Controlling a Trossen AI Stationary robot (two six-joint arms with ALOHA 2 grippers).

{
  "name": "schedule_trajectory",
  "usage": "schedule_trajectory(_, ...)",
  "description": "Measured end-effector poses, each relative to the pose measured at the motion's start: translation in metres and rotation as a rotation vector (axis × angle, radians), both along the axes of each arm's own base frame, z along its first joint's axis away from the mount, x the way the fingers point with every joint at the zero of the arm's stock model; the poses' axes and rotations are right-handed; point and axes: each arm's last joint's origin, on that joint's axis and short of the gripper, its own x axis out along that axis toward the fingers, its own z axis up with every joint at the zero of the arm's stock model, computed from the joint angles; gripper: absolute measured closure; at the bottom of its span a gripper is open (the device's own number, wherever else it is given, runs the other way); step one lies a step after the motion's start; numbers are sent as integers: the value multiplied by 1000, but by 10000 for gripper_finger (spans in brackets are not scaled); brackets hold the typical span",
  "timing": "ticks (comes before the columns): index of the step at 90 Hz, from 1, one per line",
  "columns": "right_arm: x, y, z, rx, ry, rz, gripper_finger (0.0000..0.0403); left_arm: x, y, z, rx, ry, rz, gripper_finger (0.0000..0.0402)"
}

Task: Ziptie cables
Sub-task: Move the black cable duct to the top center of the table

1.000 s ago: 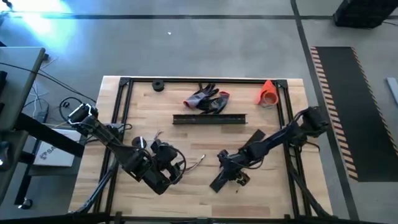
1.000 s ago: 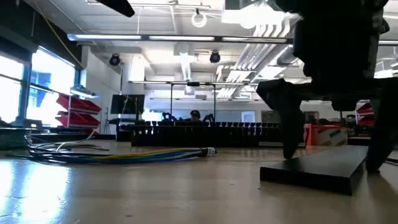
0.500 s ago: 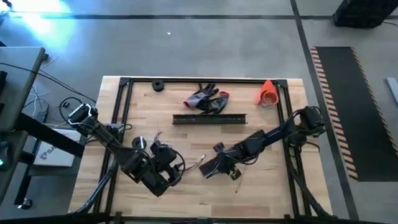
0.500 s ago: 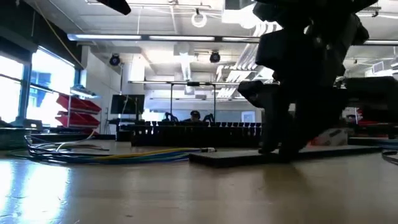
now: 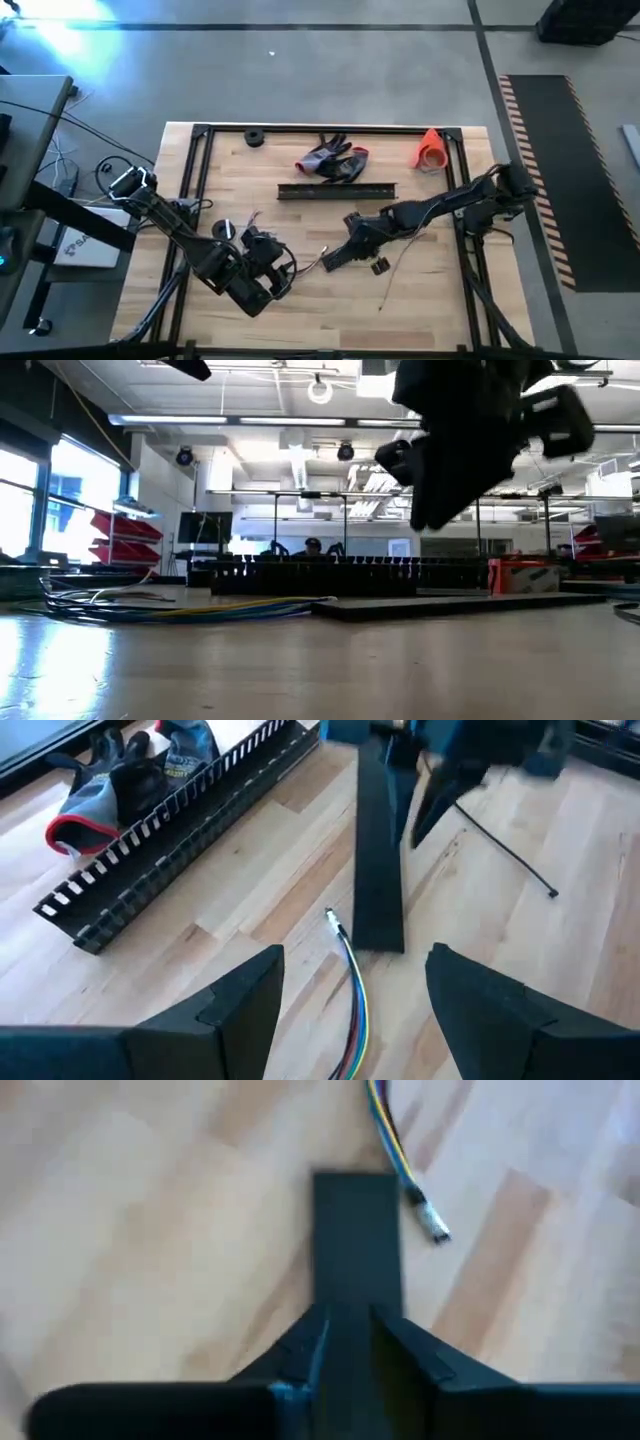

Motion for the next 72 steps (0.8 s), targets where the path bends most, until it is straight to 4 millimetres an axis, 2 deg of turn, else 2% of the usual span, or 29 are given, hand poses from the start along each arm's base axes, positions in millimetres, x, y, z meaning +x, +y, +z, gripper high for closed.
schedule_trajectory(7,-2,-7,-4,21,40,14,276,0,0,0,12,1,-5,177)
schedule_trajectory(21,8,-12,-11,18,-12,88,171,0,0,0,26,4,-11,177)
schedule_trajectory(29,13,-12,-23,-9,-3,106,118,0,0,0,26,4,-11,177)
schedule_trajectory(37,18,-11,-42,-89,39,51,85,0,0,0,27,5,-11,177)
schedule_trajectory(43,19,-10,-59,-145,93,27,73,0,0,0,28,6,-11,177)
schedule_trajectory(54,22,-10,-76,-197,133,-4,75,0,1,0,37,6,-13,177)
schedule_trajectory(72,26,-32,-79,-115,175,-208,129,0,1,0,37,5,-13,177)
